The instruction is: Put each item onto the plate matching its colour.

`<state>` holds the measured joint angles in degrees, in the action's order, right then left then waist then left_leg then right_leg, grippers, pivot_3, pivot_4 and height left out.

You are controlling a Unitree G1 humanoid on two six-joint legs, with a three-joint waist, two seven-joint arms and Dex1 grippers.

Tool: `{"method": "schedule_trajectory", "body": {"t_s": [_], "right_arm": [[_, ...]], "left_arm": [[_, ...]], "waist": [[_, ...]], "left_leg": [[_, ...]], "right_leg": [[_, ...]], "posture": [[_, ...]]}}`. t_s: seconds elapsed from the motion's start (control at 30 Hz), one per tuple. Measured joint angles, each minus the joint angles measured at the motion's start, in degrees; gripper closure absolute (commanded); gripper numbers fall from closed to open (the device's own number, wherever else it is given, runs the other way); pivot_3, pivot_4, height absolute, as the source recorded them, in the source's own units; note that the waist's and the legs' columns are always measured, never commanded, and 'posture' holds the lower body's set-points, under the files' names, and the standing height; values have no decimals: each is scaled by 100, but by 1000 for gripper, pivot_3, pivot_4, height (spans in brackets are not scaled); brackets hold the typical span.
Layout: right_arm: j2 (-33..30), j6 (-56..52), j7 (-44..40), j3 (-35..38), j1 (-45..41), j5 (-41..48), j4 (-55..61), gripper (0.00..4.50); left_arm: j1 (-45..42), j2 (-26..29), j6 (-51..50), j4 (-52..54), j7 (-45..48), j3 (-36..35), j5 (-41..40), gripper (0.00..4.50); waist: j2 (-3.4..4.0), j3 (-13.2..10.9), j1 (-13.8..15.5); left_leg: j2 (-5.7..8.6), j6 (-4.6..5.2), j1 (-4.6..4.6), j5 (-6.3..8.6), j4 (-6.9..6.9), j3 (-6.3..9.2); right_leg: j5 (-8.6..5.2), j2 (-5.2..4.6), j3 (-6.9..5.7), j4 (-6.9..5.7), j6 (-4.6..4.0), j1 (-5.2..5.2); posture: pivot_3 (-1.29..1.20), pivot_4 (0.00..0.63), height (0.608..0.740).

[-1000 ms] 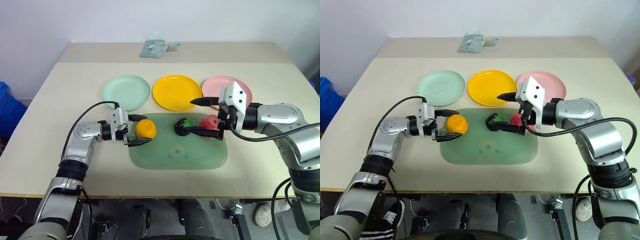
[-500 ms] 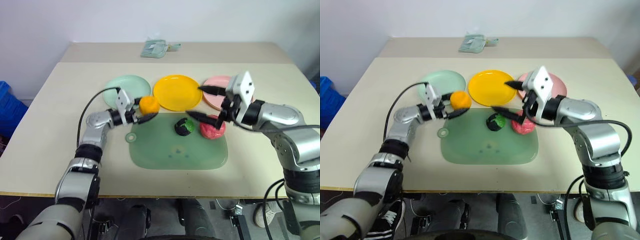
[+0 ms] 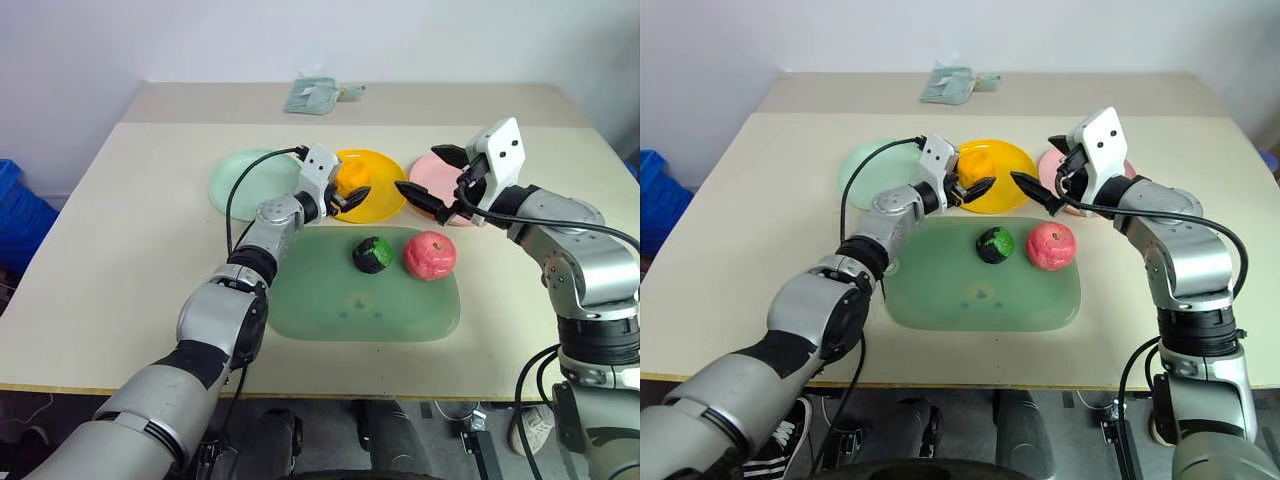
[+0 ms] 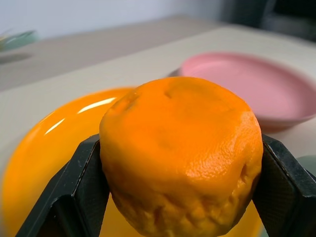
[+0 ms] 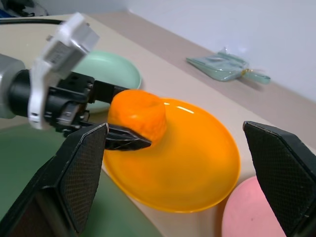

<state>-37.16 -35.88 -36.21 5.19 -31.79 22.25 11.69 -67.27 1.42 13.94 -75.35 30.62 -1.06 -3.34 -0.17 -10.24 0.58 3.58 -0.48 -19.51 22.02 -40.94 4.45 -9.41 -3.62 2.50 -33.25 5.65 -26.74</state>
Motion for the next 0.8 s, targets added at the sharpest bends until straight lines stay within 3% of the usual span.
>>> {"method": "schedule_trajectory", "body": {"t_s": [0.37,0.5,0.6,0.8], "right_arm": [[2,-134,46,65,46,99,174,0],[-1,-139,-128,87,44,250,174,0],[-159,-284,-622,143,136,703,336,0],[-587,-368,-1162,215,301,988,467,0]], "left_arm": [[-256,79,633,99,59,-304,52,76],[-153,221,79,825,2203,-887,-988,76],[574,519,-734,2077,4281,-662,-1500,76],[1717,674,-1447,3110,5071,-35,-1479,76]], "waist": [[0,0,-9],[0,0,-10],[10,6,-53],[6,3,-56]], "left_leg": [[-2,-5,2,-3,-1,-1],[-6,-6,2,-4,-3,-1],[-13,2,5,1,0,0],[-10,7,3,4,-17,3]], "right_leg": [[3,2,2,-2,4,0],[3,2,0,-4,4,2],[3,3,1,-11,4,7],[3,-2,2,-2,4,13]], "posture": [[0,150,740],[0,150,740],[0,150,740],[0,150,740]]}}
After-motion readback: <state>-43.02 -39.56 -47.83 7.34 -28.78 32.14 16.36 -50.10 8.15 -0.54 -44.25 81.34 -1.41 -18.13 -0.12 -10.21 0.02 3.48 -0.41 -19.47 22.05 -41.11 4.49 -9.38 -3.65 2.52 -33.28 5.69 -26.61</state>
